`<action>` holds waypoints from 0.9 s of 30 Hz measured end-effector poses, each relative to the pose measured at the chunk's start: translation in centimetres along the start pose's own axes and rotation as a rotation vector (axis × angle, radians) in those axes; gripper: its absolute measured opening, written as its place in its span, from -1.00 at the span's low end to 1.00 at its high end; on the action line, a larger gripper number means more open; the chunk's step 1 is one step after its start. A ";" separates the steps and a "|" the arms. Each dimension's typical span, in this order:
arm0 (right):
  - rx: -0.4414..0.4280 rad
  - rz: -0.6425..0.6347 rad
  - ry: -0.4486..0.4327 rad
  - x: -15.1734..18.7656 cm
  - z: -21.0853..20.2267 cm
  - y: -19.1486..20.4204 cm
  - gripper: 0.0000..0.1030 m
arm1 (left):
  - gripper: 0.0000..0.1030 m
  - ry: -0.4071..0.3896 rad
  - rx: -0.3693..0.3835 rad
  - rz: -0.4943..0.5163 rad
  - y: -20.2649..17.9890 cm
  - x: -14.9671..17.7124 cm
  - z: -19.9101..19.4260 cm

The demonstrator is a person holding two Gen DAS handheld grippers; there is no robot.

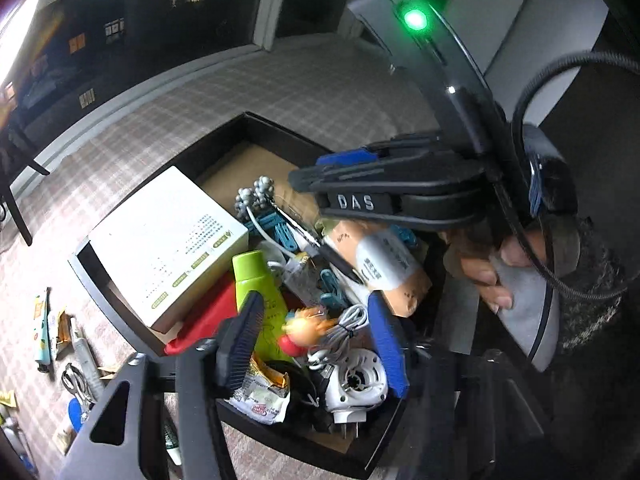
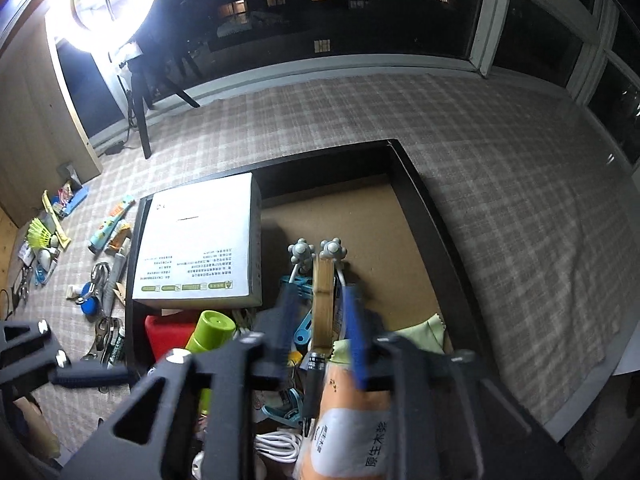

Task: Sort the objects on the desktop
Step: 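Carry figure and wooden clothespin into the black box and open both tools, then grasp the white cream tube with the left tool while the right grasps silver scissors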

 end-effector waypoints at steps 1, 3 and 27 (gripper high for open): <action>-0.004 0.000 -0.001 0.0 0.0 0.1 -0.38 | 0.01 -0.002 -0.004 -0.004 0.2 0.0 -0.1; -0.012 -0.001 -0.007 -0.2 -0.2 0.4 -0.38 | 0.01 -0.001 -0.013 -0.010 0.7 0.1 -0.4; -0.273 -0.185 0.040 -1.5 1.0 16.2 -0.38 | -0.03 0.034 -0.323 -0.184 17.8 8.8 -8.8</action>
Point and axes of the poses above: each gripper's, at about its wrist camera, not at the fingertips, and z roughly the way its jaws point, y to its left, x to its underside, the point moved 1 cm from there along z, roughly the way its jaws point, and after that the axes turned 9 degrees about -y, right-handed, at the moved point
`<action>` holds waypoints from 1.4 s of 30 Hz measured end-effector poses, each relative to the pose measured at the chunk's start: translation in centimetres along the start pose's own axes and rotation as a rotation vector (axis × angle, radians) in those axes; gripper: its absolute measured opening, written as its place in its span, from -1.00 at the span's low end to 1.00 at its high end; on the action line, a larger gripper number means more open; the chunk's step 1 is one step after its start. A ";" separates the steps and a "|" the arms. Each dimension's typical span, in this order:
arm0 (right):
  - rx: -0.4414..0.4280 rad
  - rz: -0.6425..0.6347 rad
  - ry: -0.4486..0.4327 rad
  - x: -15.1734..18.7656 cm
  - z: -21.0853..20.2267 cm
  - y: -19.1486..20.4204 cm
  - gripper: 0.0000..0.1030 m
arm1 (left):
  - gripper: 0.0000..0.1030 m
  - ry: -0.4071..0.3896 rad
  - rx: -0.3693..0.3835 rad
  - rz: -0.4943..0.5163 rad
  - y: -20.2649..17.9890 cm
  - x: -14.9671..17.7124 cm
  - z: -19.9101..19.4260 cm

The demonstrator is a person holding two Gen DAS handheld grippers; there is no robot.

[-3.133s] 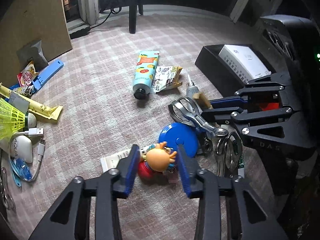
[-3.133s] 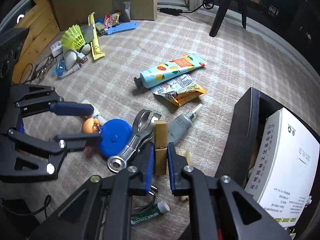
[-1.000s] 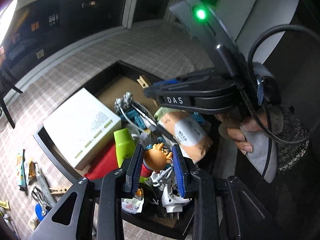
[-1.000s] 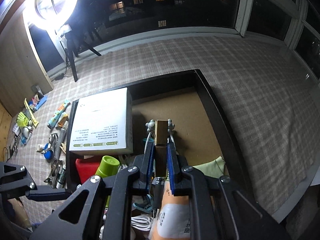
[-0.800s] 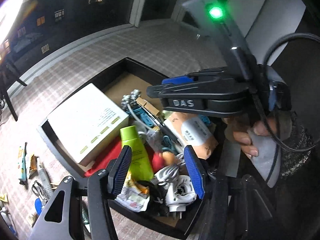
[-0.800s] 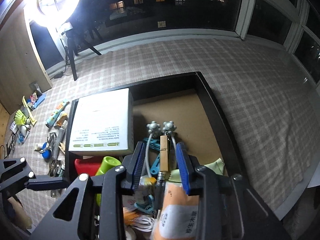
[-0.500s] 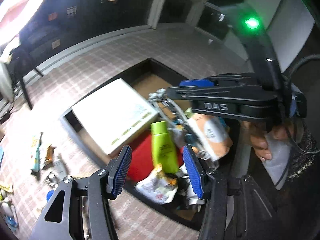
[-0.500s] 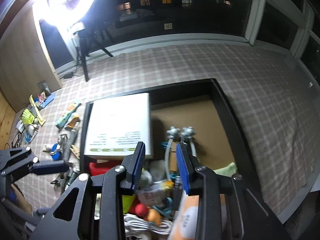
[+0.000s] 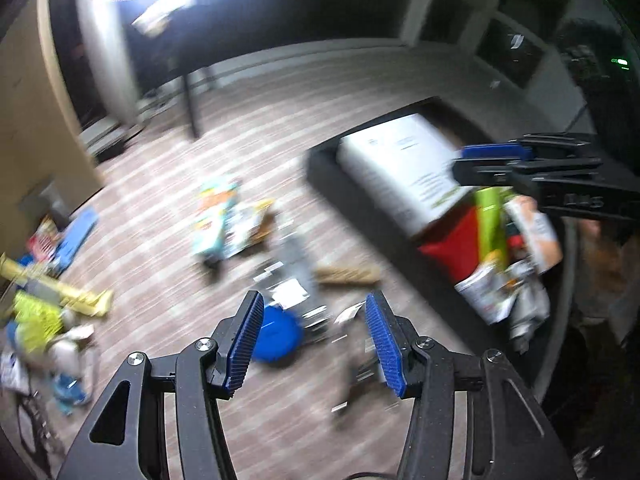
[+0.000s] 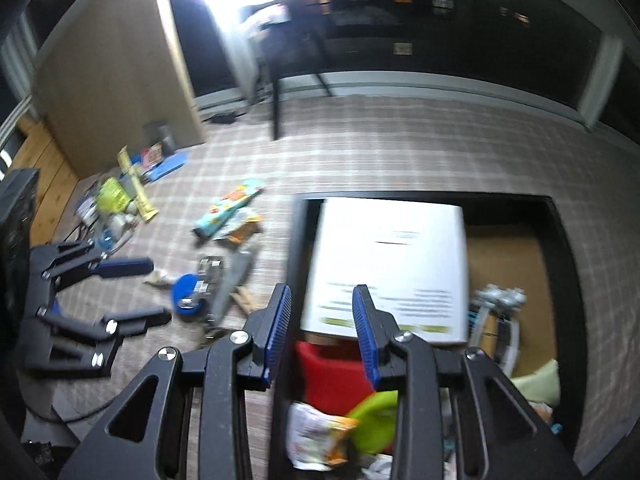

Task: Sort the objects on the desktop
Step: 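Grasp the white cream tube with the left tool while the right grasps silver scissors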

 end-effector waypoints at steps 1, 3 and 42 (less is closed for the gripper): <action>-0.011 -0.010 0.008 -0.1 0.4 0.8 -0.38 | -0.03 0.007 -0.011 -0.006 0.7 0.3 0.1; -0.031 -0.037 0.027 -0.1 1.4 2.4 -0.38 | -0.03 0.020 -0.031 -0.014 2.7 1.1 -0.2; -0.120 -0.091 0.311 0.2 14.1 9.4 -0.56 | -0.58 0.162 0.003 0.171 6.6 4.9 4.0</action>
Point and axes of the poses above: each gripper's, at about its wrist camera, not at the fingertips, and z roughly the way its jaws point, y to its left, x to its underside, the point moved 1 cm from there along z, roughly the way its jaws point, and after that the axes turned 9 degrees about -y, right-handed, at the moved point
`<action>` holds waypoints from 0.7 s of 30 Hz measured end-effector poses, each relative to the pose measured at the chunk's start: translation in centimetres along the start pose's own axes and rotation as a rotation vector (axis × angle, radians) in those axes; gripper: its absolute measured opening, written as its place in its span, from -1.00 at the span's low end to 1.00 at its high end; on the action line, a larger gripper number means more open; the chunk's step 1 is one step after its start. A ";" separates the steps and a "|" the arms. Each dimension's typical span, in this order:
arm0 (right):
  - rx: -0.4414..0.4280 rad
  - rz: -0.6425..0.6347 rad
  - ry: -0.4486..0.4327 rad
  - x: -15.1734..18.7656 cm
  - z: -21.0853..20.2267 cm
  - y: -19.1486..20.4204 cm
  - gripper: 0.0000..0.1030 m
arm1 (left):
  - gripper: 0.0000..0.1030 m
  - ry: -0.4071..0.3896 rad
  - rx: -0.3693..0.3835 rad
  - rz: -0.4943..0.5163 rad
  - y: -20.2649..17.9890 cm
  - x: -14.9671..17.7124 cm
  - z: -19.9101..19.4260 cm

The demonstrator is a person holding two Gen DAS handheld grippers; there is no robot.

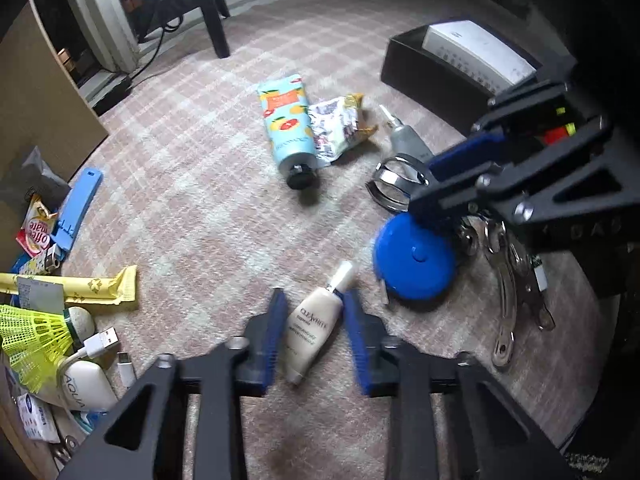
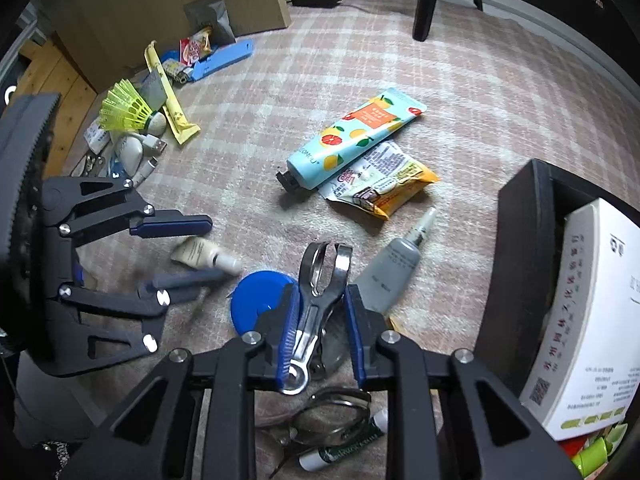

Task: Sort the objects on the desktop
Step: 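Grasp the white cream tube with the left tool while the right grasps silver scissors, then carry cream tube and scissors into the black box and open both tools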

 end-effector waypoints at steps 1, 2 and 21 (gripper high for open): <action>0.002 -0.001 -0.001 -0.1 0.1 0.1 -0.56 | -0.61 -0.002 0.001 -0.010 0.1 0.1 -0.1; 0.006 -0.004 -0.003 -0.2 0.1 0.2 -0.56 | -0.61 -0.005 0.003 -0.018 0.2 0.2 -0.2; -0.019 0.053 -0.122 0.1 -4.1 -0.3 -0.60 | -0.65 -0.069 0.002 -0.103 -1.3 2.1 -4.7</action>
Point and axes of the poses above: each gripper's, at about its wrist camera, not at the fingertips, and z roughly the way its jaws point, y to its left, x to its underside, the point moved 1 cm from there along z, roughly the way its jaws point, and after that the axes turned 9 degrees about -y, right-handed, at the moved point
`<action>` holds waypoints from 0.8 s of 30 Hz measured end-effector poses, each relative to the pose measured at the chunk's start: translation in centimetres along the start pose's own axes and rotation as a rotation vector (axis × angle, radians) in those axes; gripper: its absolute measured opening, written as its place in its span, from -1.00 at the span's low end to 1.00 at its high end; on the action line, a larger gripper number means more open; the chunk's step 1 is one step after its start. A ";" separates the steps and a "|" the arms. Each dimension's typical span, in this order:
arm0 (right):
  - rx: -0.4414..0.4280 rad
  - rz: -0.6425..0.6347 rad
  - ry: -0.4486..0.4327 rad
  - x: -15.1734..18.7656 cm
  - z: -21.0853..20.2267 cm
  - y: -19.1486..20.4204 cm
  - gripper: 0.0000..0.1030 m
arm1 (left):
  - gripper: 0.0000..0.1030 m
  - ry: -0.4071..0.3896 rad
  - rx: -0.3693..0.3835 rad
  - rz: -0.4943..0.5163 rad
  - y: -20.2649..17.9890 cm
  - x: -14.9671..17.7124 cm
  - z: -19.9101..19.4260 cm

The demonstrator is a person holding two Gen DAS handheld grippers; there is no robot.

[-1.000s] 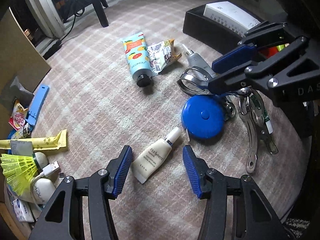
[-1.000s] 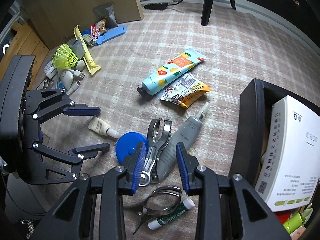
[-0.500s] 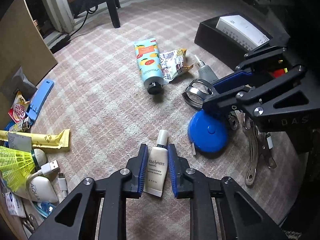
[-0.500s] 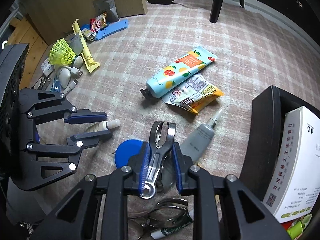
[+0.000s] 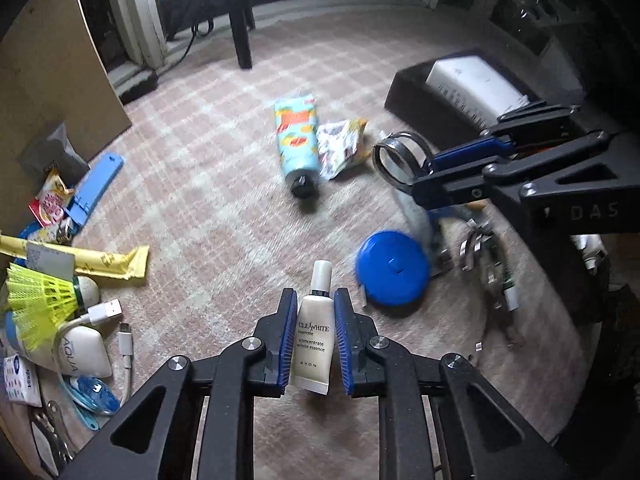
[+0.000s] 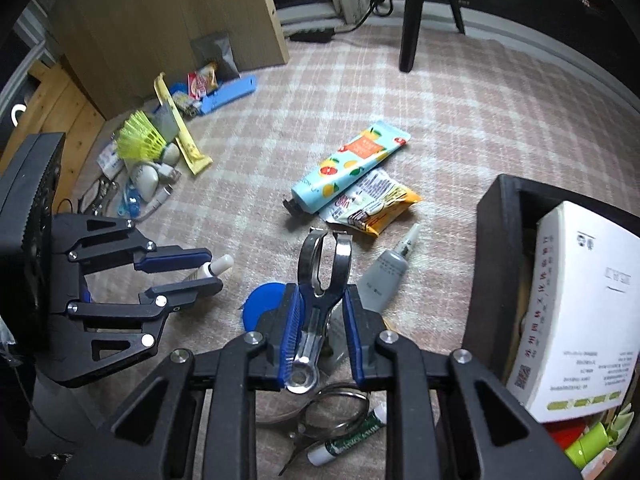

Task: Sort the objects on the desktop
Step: 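Carry cream tube and scissors into the black box and open both tools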

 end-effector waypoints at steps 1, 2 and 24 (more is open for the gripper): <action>-0.002 0.004 -0.007 0.0 -0.5 -0.2 -0.63 | -0.65 -0.011 0.001 0.003 0.0 0.0 -0.6; -0.005 0.014 -0.019 0.0 -1.0 -0.4 -0.73 | -0.65 -0.018 0.004 0.008 0.4 -1.7 -0.5; 0.047 0.105 0.022 -1.3 1.3 -2.7 -0.27 | -0.65 -0.065 0.013 0.032 -1.3 -5.0 -0.2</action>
Point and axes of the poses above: each gripper's, at about its wrist camera, not at the fingertips, and z roughly the way its jaws point, y to its left, x to its underside, the point moved 1 cm from there along z, roughly the way its jaws point, and after that the axes turned 9 degrees about -y, right-handed, at the moved point
